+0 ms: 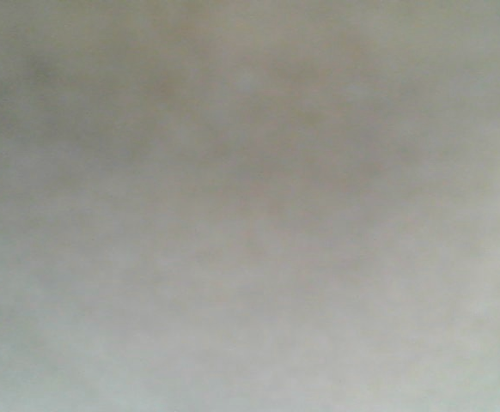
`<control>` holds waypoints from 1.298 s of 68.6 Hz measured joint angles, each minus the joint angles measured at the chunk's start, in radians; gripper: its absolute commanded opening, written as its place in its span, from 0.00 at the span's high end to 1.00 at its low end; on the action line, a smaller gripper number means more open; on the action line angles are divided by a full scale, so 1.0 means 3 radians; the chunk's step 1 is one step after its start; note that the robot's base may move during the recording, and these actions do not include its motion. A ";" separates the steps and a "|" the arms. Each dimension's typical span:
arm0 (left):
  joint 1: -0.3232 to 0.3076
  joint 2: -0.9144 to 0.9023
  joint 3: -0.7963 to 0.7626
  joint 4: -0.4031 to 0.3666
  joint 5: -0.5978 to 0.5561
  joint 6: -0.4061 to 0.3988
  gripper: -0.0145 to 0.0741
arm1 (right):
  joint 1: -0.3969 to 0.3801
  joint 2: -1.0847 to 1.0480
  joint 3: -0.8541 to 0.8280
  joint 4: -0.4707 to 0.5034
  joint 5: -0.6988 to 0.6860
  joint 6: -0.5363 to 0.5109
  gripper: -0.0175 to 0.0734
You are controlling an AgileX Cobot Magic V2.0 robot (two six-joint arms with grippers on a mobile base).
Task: Grab box from left shelf to table start
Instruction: 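Hold the box with both grippers while the base drives to the table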
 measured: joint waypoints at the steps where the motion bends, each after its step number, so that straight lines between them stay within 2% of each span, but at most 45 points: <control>1: 0.0000 0.0000 0.0000 0.0000 0.0000 0.0000 0.94 | 0.0000 0.0000 0.0000 0.0000 0.0000 0.0000 0.75; 89: -0.0002 0.0000 0.0000 0.0008 0.0000 0.0000 0.94 | 0.0000 0.0000 0.0023 0.0000 -0.0011 0.0000 0.75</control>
